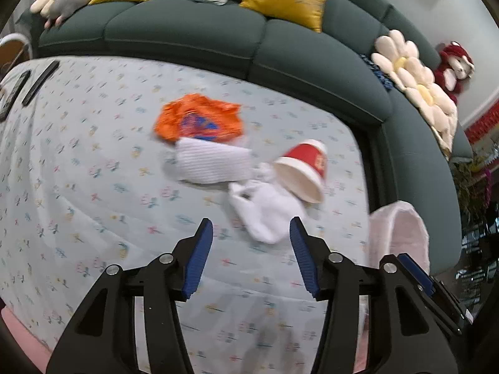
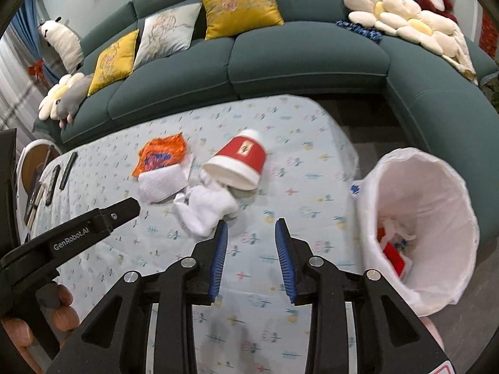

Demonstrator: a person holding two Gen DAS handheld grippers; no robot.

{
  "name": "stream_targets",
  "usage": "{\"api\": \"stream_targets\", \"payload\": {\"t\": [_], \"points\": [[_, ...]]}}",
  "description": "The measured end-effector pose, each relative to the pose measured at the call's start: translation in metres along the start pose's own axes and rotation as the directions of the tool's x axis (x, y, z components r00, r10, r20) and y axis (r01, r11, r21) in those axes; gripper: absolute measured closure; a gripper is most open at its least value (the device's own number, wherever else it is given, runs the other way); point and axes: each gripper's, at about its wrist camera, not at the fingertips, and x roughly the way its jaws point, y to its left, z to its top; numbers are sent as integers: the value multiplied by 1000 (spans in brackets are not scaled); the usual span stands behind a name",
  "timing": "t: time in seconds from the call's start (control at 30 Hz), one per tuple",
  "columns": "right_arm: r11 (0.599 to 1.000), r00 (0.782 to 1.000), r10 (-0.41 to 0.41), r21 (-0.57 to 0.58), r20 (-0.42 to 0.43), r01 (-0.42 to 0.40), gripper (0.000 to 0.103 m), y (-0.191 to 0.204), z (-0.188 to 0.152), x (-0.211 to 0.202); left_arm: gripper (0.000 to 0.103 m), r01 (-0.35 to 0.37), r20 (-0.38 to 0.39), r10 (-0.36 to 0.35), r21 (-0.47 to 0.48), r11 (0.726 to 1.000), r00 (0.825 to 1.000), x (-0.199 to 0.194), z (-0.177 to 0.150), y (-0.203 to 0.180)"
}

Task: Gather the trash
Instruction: 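Move both open tools back over the white towel and white glove, then grasp the white towel with the left tool while the right tool grasps the white glove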

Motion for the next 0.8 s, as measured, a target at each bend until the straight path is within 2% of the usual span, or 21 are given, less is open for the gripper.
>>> {"api": "stream_targets", "payload": {"t": [0.13, 0.2, 0.3, 0.53, 0.8], "points": [[1000, 999, 4, -1, -47, -4, 68, 15, 0, 27, 47, -36, -15, 35, -46, 998, 999, 14, 7, 31], [1000, 998, 5, 2, -68, -5, 68, 21, 2, 39, 39, -54, -22, 53, -64, 996, 998, 22, 13, 43], [1000, 995, 1, 3, -102, 0, 68, 28, 6, 61, 37, -71, -36, 68, -85, 994, 997, 35, 23, 56], [1000, 985, -12, 18, -171, 15, 68, 41, 20, 112, 31, -61, -72, 53, -104, 993, 996, 71, 51, 60], [999, 975, -29, 24, -222, 36, 65, 44, 23, 149, 27, -25, -135, 3, -157, 987, 991, 119, 73, 58]]}}
